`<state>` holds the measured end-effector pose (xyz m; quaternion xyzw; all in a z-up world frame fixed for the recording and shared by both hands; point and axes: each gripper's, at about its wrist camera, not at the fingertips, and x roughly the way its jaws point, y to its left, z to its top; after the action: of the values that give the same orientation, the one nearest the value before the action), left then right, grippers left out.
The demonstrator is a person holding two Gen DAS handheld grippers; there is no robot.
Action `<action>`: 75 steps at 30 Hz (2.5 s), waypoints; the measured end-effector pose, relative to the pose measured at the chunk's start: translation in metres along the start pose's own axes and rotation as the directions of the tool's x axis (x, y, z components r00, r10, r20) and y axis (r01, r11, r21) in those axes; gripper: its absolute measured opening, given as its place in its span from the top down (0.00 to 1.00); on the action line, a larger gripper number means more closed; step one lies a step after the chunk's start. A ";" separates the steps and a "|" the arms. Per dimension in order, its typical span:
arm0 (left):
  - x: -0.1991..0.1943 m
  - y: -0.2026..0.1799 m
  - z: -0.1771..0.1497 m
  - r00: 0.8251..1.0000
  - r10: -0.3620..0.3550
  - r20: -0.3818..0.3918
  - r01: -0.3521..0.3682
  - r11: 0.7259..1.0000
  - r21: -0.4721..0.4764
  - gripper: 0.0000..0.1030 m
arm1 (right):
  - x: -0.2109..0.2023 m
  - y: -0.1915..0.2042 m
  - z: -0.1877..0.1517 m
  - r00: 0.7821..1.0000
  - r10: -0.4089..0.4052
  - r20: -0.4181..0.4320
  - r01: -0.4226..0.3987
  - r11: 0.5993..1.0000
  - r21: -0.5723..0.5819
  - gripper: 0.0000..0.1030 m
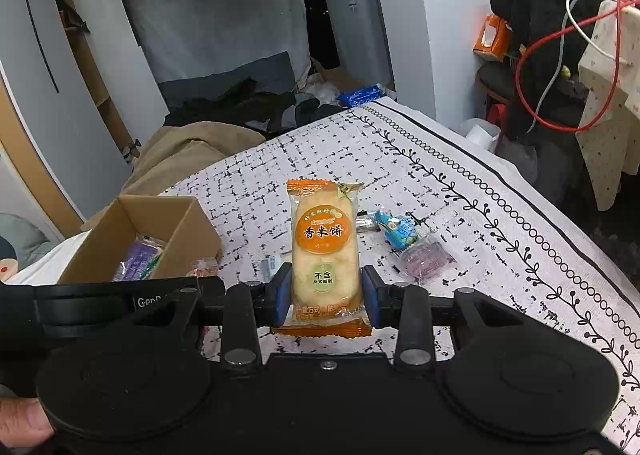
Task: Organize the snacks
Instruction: 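Carry both packets into the cardboard box and open both grippers, then move both grippers back toward the white packet and purple packet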
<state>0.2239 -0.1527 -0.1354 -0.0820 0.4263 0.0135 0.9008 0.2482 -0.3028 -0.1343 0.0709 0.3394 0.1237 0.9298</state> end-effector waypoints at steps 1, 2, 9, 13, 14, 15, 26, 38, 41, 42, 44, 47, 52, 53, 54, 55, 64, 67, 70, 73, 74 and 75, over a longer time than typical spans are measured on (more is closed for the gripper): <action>-0.002 0.002 0.001 1.000 -0.007 0.003 0.007 1.000 -0.002 0.78 | -0.001 0.003 0.001 1.000 -0.007 0.003 0.007 1.000 -0.006 0.65; -0.005 0.004 0.002 1.000 -0.017 0.006 0.017 1.000 -0.007 0.78 | -0.003 0.005 0.001 1.000 -0.008 0.004 0.008 1.000 -0.009 0.65; -0.025 0.016 0.009 0.997 -0.059 0.056 0.060 0.998 -0.016 0.78 | -0.012 0.022 0.008 1.000 0.024 0.013 -0.024 1.000 -0.006 0.65; -0.037 0.030 0.017 0.992 -0.095 0.077 0.100 0.993 -0.057 0.78 | -0.012 0.033 0.013 0.999 0.033 0.014 -0.033 0.999 0.004 0.65; -0.040 0.035 0.019 0.991 -0.103 0.083 0.109 0.992 -0.069 0.78 | -0.012 0.036 0.014 0.999 0.036 0.016 -0.036 0.999 0.001 0.65; -0.043 0.037 0.021 0.991 -0.100 0.093 0.106 0.992 -0.070 0.78 | -0.012 0.039 0.015 0.999 0.040 0.018 -0.040 0.999 -0.001 0.65; -0.059 0.073 0.038 0.981 -0.095 0.167 0.118 0.984 -0.132 0.78 | 0.000 0.083 0.023 0.996 0.089 0.016 -0.089 0.996 -0.025 0.65; -0.064 0.119 0.051 0.977 -0.091 0.190 0.135 0.963 -0.233 0.78 | 0.026 0.122 0.028 0.987 0.161 0.002 -0.161 0.987 -0.002 0.65; -0.063 0.131 0.052 0.979 -0.070 0.191 0.119 0.958 -0.261 0.78 | 0.034 0.130 0.027 0.984 0.177 -0.007 -0.177 0.984 0.004 0.65; -0.063 0.135 0.053 0.980 -0.064 0.190 0.115 0.955 -0.273 0.78 | 0.037 0.133 0.027 0.983 0.182 -0.011 -0.182 0.983 0.006 0.65; -0.062 0.142 0.055 0.980 -0.056 0.190 0.111 0.950 -0.293 0.78 | 0.043 0.138 0.026 0.981 0.191 -0.019 -0.191 0.981 0.009 0.65; -0.059 0.151 0.056 0.981 -0.028 0.190 0.088 0.946 -0.311 0.78 | 0.053 0.146 0.025 0.980 0.198 -0.034 -0.198 0.980 0.006 0.65; -0.052 0.163 0.058 0.986 -0.005 0.168 0.064 0.936 -0.346 0.78 | 0.062 0.154 0.027 0.974 0.223 -0.041 -0.223 0.975 0.003 0.65; -0.050 0.164 0.059 0.987 -0.002 0.164 0.060 0.935 -0.351 0.78 | 0.063 0.155 0.028 0.971 0.233 -0.044 -0.234 0.972 0.001 0.64; -0.049 0.164 0.059 0.987 0.004 0.160 0.054 0.934 -0.352 0.78 | 0.064 0.156 0.028 0.970 0.239 -0.047 -0.239 0.971 -0.001 0.58; -0.048 0.165 0.059 0.988 0.013 0.156 0.043 0.934 -0.354 0.78 | 0.064 0.156 0.028 0.971 0.234 -0.046 -0.235 0.972 -0.004 0.53; -0.045 0.165 0.057 0.990 0.042 0.133 0.014 0.919 -0.395 0.57 | 0.050 0.128 0.022 0.987 0.159 -0.020 -0.159 0.987 0.018 0.32; -0.044 0.159 0.056 0.991 0.047 0.126 0.006 0.923 -0.385 0.47 | 0.042 0.113 0.020 0.991 0.135 -0.007 -0.134 0.990 0.037 0.26; -0.045 0.151 0.055 0.989 0.075 0.129 -0.023 0.931 -0.364 0.39 | 0.036 0.099 0.018 0.994 0.112 -0.002 -0.112 0.992 0.050 0.24; -0.046 0.145 0.052 0.984 0.093 0.150 -0.032 0.931 -0.363 0.32 | 0.031 0.087 0.015 0.996 0.095 -0.002 -0.094 0.994 0.054 0.24; -0.046 0.142 0.052 0.984 0.095 0.148 -0.037 0.935 -0.354 0.32 | 0.029 0.083 0.015 0.996 0.090 -0.002 -0.090 0.994 0.057 0.23; -0.046 0.139 0.052 0.985 0.098 0.143 -0.044 0.939 -0.341 0.32 | 0.028 0.078 0.014 0.996 0.086 -0.002 -0.086 0.995 0.059 0.23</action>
<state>0.2219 -0.0057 -0.0866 -0.2178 0.3479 0.1251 0.9033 0.2640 -0.2208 -0.1236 0.1125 0.3419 0.1537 0.9202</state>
